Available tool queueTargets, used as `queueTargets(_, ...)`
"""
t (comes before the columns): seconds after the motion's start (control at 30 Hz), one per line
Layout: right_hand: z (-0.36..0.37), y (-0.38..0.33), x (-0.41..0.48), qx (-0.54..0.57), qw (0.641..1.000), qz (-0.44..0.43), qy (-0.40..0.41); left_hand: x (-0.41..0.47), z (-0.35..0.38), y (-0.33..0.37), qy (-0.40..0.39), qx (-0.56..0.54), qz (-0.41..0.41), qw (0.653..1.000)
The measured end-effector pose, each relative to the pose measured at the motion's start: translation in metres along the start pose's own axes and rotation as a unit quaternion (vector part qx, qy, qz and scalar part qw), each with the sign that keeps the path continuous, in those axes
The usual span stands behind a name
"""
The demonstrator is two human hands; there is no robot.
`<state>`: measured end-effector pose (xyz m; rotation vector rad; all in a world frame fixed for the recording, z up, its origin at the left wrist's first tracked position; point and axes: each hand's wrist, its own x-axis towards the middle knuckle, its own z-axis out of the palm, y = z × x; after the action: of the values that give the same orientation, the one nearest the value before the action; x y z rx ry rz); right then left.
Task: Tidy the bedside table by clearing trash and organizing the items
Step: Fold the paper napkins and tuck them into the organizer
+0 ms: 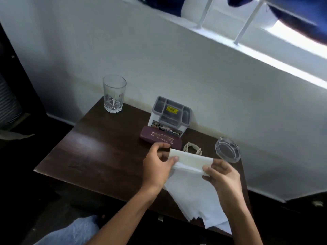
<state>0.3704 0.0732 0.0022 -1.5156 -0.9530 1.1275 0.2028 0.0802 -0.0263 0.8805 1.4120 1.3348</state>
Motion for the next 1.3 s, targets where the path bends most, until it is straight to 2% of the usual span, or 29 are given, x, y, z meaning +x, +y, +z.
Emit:
queueTargets(0.13,0.021,-0.023,0.014,-0.017,0.998,-0.057,0.018,0.003,-0.005,0.007,0.084,-0.154,-0.032,0.984)
queueTargets(0.23,0.041,-0.058,0.058,-0.107,0.983,-0.146,0.038,0.005,-0.011,0.009,0.130,-0.186,-0.059,0.972)
queueTargets(0.33,0.066,-0.098,0.104,-0.235,0.929,-0.278,0.069,0.008,-0.012,0.010,0.146,-0.198,-0.081,0.966)
queueTargets(0.4,0.083,-0.121,0.126,-0.302,0.891,-0.327,0.084,0.008,-0.010,0.012,0.139,-0.197,-0.092,0.966)
queueTargets(0.5,0.107,-0.138,0.151,-0.387,0.856,-0.332,0.087,0.008,-0.009,0.013,0.125,-0.196,-0.106,0.967)
queueTargets(0.67,0.125,-0.129,0.172,-0.516,0.796,-0.318,0.012,0.011,-0.013,0.013,0.120,-0.190,-0.122,0.967)
queueTargets(0.77,0.132,-0.121,0.170,-0.562,0.758,-0.330,-0.018,0.010,-0.012,0.013,0.110,-0.187,-0.131,0.967)
queueTargets(0.93,0.143,-0.109,0.168,-0.606,0.722,-0.331,-0.054,0.009,-0.013,0.014,0.102,-0.183,-0.139,0.968)
queueTargets(1.0,0.146,-0.103,0.168,-0.613,0.718,-0.324,-0.064,0.009,-0.013,0.014,0.099,-0.182,-0.141,0.968)
queueTargets(1.17,0.142,-0.084,0.173,-0.609,0.735,-0.292,-0.067,0.009,-0.012,0.014,0.090,-0.180,-0.149,0.968)
queueTargets(1.3,0.134,-0.074,0.178,-0.572,0.770,-0.273,-0.069,0.010,-0.011,0.011,0.084,-0.176,-0.154,0.969)
